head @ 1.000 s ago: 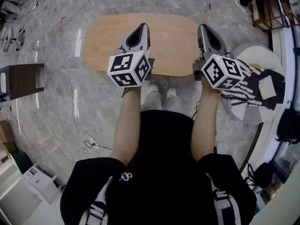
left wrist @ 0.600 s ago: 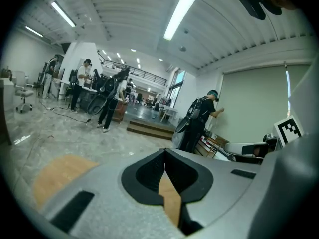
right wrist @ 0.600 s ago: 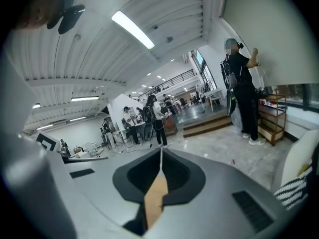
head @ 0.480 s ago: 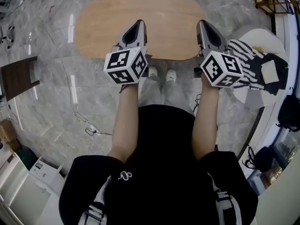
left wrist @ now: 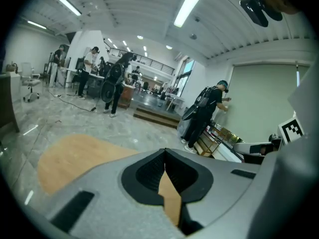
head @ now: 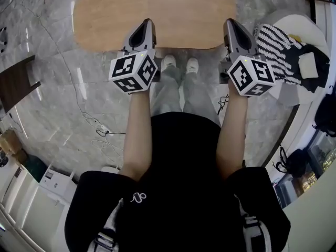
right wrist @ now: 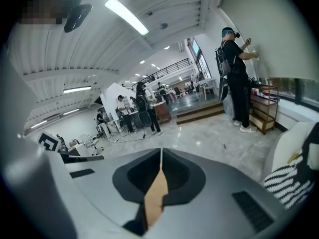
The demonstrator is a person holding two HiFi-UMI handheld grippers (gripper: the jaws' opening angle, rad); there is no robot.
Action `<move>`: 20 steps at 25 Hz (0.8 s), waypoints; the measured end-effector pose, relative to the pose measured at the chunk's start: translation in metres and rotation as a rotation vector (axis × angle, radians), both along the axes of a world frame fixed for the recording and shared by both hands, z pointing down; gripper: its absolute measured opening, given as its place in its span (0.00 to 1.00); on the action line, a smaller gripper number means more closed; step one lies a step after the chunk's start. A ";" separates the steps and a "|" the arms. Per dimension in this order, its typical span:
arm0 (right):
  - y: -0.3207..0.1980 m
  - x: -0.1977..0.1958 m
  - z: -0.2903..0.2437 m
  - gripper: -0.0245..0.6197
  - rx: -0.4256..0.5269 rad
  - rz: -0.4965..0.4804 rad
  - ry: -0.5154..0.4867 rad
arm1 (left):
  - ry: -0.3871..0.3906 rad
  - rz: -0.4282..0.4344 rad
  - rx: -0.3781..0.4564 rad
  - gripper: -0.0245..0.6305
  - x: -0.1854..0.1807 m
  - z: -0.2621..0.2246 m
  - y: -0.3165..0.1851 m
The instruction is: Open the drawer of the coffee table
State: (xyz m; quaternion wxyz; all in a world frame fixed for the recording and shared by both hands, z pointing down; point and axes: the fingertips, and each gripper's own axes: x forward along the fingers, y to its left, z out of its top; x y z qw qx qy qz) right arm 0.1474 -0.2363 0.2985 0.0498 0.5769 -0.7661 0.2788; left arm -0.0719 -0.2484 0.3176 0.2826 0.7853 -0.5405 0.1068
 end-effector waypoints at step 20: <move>0.064 -0.016 0.161 0.06 -0.212 -0.031 -0.009 | -0.066 0.020 -0.220 0.05 -0.046 0.156 0.073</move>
